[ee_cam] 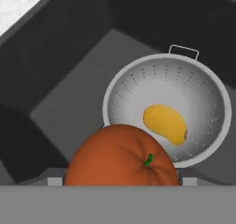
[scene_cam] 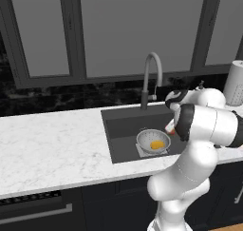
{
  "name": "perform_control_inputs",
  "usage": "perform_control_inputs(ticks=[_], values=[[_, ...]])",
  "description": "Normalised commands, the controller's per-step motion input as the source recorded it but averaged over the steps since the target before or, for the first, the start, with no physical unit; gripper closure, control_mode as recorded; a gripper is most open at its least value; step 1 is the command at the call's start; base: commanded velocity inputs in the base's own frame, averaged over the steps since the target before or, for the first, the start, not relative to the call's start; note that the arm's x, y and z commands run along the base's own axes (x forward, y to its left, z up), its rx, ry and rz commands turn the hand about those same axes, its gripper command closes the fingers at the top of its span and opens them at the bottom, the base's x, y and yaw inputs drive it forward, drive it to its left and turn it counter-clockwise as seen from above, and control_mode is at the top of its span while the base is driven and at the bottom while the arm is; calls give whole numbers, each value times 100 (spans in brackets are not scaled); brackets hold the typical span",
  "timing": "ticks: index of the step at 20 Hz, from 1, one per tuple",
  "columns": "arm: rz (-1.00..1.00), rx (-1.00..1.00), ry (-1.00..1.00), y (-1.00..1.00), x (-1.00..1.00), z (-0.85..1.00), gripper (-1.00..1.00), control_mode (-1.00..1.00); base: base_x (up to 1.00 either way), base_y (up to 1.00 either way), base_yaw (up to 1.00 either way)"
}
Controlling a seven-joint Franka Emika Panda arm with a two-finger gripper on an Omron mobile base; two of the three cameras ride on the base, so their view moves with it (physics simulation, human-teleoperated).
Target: Put the colander in the sink, put the mango, orange, apple in the colander, and turn on the sink faucet and pour water over the colander.
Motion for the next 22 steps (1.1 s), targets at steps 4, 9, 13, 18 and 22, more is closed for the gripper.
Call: perform_control_inputs(ticks=[4,9,13,18,22], values=[[4,0,1,44,41,-56,100,-100,0,0,0],[0,0,5,22,53,-58,100,-100,0,0,0],[0,0,3,3,53,-55,100,-100,0,0,0],[0,0,1,0,48,-47,100,-100,0,0,0],[0,0,0,0,27,-42,100,-100,0,0,0]])
